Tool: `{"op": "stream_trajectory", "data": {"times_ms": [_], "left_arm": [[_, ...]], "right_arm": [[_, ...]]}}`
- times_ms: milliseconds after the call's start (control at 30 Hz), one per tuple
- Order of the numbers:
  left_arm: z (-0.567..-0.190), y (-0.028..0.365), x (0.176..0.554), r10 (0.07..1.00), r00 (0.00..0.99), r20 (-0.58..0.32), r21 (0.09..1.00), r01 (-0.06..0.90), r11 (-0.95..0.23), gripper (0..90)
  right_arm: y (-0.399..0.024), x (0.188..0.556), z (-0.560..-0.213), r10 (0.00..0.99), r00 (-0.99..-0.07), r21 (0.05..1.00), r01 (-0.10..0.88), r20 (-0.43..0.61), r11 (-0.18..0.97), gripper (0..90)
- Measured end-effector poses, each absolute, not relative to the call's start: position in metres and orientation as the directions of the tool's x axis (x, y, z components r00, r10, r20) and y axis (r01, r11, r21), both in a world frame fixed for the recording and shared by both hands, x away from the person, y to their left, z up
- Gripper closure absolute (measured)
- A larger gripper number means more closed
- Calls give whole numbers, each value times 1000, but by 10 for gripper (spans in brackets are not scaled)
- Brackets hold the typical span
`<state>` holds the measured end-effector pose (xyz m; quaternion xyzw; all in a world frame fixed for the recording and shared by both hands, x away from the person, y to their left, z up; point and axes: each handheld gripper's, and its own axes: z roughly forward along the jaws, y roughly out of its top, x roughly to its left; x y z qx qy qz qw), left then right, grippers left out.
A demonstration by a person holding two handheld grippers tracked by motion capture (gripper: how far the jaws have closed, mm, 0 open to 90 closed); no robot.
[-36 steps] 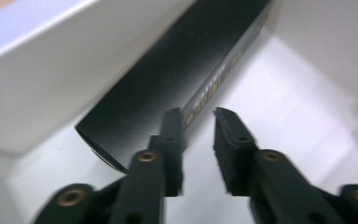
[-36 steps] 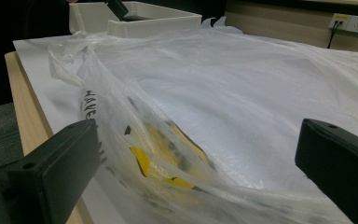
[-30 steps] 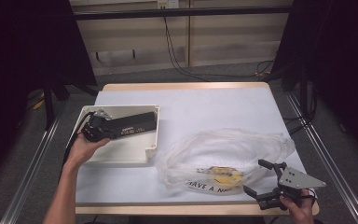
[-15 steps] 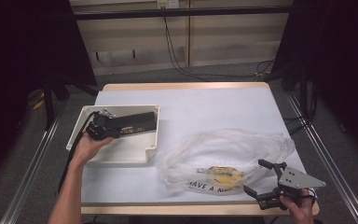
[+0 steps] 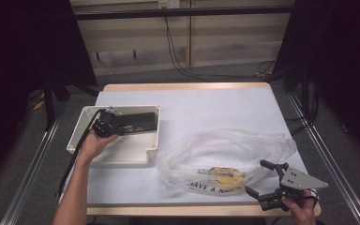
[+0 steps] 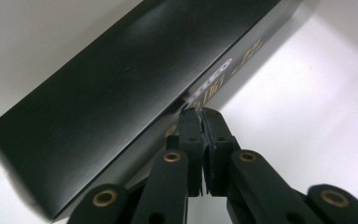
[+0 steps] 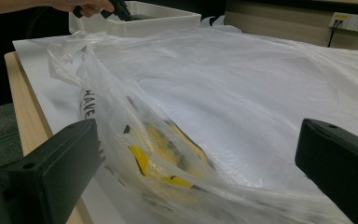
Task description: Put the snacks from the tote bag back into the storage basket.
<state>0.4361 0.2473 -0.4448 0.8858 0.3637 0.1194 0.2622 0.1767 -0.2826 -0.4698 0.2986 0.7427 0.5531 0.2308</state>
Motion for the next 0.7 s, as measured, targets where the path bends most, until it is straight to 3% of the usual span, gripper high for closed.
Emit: {"op": "stream_trajectory", "data": {"times_ms": [167,700], "left_arm": [[-444,241,440,699,714,47,538,571,-620,878],[-446,236,447,730,683,8,585,589,-557,887]], "right_arm": [[-283,176,-470,709,-705,961,187,-13,204,0],[-283,176,-470,710,-704,961,187,-14,205,0]]}}
